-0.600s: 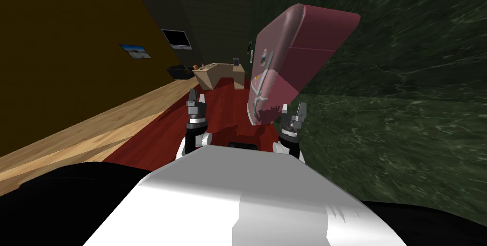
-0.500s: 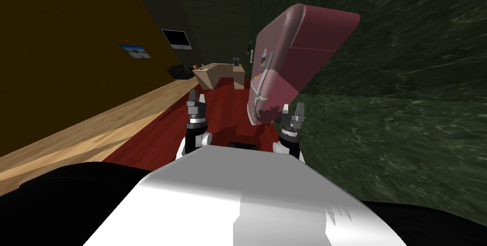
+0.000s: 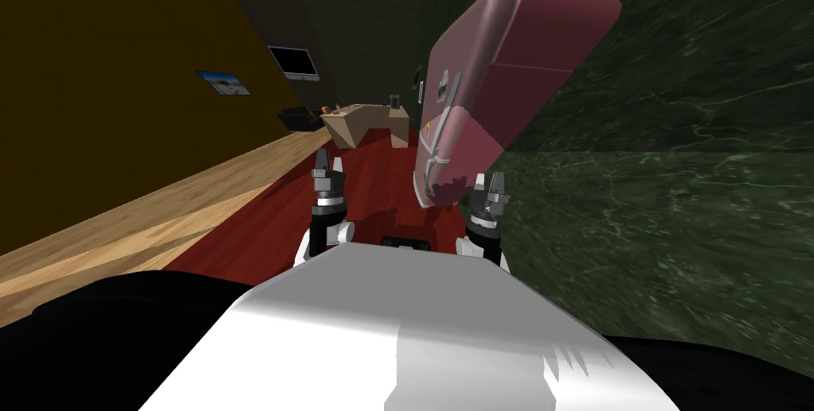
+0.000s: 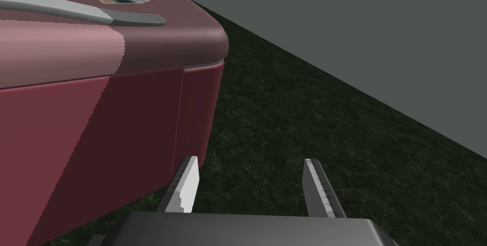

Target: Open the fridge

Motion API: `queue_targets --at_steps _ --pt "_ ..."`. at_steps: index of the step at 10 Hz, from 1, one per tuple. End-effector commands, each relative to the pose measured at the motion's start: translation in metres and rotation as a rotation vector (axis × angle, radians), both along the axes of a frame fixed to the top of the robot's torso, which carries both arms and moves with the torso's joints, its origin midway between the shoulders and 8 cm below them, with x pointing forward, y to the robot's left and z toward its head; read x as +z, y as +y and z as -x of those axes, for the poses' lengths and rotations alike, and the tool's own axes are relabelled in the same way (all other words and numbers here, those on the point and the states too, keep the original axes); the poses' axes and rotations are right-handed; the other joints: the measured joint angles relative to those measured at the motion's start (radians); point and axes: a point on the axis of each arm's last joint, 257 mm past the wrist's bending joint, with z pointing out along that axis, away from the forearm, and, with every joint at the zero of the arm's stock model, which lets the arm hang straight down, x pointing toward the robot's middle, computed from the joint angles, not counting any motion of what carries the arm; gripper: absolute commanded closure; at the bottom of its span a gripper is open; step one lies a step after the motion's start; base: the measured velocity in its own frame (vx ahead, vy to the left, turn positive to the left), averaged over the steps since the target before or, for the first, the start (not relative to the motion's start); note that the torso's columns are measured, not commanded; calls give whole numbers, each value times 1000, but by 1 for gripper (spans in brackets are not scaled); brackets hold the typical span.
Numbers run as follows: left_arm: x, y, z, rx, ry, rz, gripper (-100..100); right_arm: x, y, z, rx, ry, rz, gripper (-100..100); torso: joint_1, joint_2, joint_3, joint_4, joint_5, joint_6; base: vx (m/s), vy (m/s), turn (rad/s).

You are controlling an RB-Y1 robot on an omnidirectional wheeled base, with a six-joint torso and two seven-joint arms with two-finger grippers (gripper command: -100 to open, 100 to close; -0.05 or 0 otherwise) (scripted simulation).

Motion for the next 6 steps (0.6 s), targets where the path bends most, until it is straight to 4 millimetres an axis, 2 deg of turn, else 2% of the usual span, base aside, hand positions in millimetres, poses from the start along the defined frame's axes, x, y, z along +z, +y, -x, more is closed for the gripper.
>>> queue_targets --at_steps 1,3,4,6 --pt "0 0 0 0 0 0 0 0 0 0 0 0 0 0 0 74 -147 74 0 0 0 0 0" --pt "0 0 0 0 0 0 0 0 0 0 0 0 0 0 0 222 -443 221 0 0 0 0 0" --pt "0 0 0 0 0 0 0 -2 4 -2 1 8 41 -100 0 295 -590 295 0 0 17 2 -7" --pt "0 0 0 0 1 0 0 -6 9 -5 -12 18 109 -100 0 337 -680 338 0 0 35 1 -13"
